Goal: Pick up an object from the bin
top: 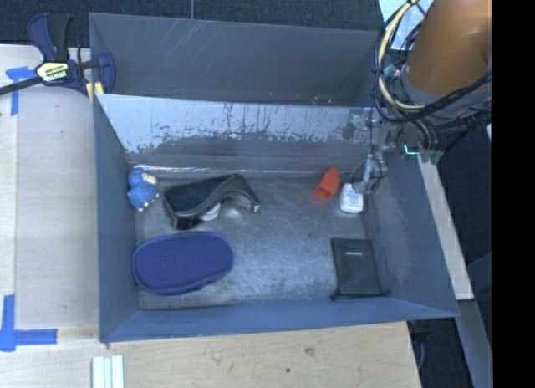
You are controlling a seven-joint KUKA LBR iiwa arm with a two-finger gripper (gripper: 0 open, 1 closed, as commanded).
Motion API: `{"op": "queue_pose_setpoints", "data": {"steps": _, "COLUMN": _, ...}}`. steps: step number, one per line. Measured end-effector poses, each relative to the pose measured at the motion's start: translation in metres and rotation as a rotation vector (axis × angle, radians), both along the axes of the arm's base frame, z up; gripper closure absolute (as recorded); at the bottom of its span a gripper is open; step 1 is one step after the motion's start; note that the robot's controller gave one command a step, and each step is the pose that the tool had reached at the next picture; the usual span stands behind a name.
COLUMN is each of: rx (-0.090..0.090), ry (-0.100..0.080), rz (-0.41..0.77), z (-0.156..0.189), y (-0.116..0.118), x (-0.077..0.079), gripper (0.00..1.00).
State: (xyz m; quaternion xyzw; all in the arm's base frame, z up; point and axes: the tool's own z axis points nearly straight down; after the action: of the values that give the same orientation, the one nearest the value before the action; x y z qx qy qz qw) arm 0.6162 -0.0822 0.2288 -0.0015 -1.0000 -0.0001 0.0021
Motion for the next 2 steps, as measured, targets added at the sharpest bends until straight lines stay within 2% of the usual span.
{"op": "queue_pose_setpoints", "data": {"steps": 1, "rx": 0.000, "ry": 0.000, "rz": -0.046, "z": -0.069, "y": -0.023, "x": 0.003, "gripper": 0.00}}
{"op": "queue_pose_setpoints", "data": {"steps": 2, "rx": 0.001, "ry": 0.000, "rz": -0.095, "z": -0.137, "y": -0.028, "x": 0.011, "gripper": 0.00}}
